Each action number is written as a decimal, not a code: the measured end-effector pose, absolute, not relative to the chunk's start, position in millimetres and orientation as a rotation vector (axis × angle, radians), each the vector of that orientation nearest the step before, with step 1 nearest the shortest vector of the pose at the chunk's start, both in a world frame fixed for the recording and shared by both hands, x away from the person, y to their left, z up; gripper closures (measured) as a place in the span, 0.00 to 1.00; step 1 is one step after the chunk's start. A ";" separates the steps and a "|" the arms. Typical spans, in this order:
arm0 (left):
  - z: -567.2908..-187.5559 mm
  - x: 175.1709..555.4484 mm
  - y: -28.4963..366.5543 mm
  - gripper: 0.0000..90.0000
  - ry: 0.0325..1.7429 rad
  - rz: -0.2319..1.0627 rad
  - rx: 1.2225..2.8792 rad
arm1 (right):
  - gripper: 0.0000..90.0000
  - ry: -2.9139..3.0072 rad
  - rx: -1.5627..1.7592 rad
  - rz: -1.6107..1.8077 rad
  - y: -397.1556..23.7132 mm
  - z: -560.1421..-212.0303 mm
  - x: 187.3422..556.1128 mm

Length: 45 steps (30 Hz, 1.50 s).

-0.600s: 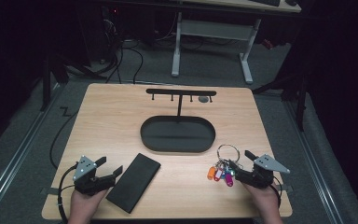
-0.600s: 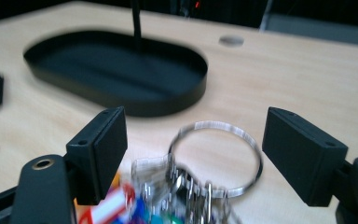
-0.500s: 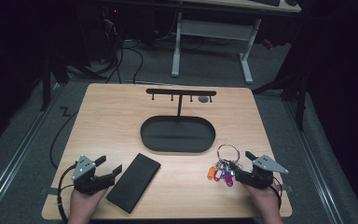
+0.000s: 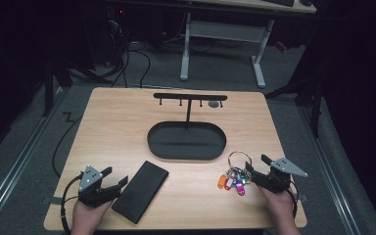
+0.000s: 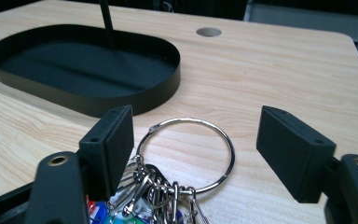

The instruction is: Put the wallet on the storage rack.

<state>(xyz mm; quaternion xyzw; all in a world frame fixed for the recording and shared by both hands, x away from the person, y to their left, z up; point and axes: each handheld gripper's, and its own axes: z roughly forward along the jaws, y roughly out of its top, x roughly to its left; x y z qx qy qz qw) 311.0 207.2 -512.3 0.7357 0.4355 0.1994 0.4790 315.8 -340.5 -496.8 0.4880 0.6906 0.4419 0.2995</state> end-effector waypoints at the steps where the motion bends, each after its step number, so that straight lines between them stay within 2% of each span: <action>1: -512.7 311.3 207.3 0.33 1.069 0.482 1.794 | 0.32 1.837 1.297 1.170 -340.6 -496.9 315.7; 4: -512.1 310.0 208.3 0.36 1.080 0.446 1.785 | 0.34 1.847 1.301 1.162 -340.4 -497.3 313.5; 13: -511.6 296.6 199.0 0.50 1.067 0.445 1.819 | 0.37 1.852 1.292 1.184 -336.3 -497.5 316.0; 18: -505.6 271.0 168.6 0.46 0.973 0.458 1.878 | 0.38 1.888 1.256 1.184 -332.2 -498.6 318.0; 22: -513.7 251.8 137.0 0.42 0.868 0.541 2.037 | 0.38 1.878 1.267 1.217 -331.8 -496.8 316.5; 29: -521.9 250.6 112.9 0.43 0.761 0.683 2.188 | 0.38 1.887 1.274 1.223 -329.4 -497.7 315.4; 32: -530.5 248.3 104.7 0.42 0.708 0.809 2.275 | 0.38 1.894 1.284 1.220 -330.3 -500.0 315.0; 35: -530.9 249.3 106.2 0.44 0.702 0.817 2.278 | 0.38 1.893 1.296 1.215 -332.2 -501.4 314.0; 38: -532.7 249.5 107.6 0.52 0.687 0.849 2.275 | 0.38 1.880 1.305 1.216 -335.3 -500.9 311.5; 45: -533.3 253.0 112.5 0.64 0.677 0.846 2.250 | 0.38 1.866 1.311 1.222 -340.3 -499.4 306.6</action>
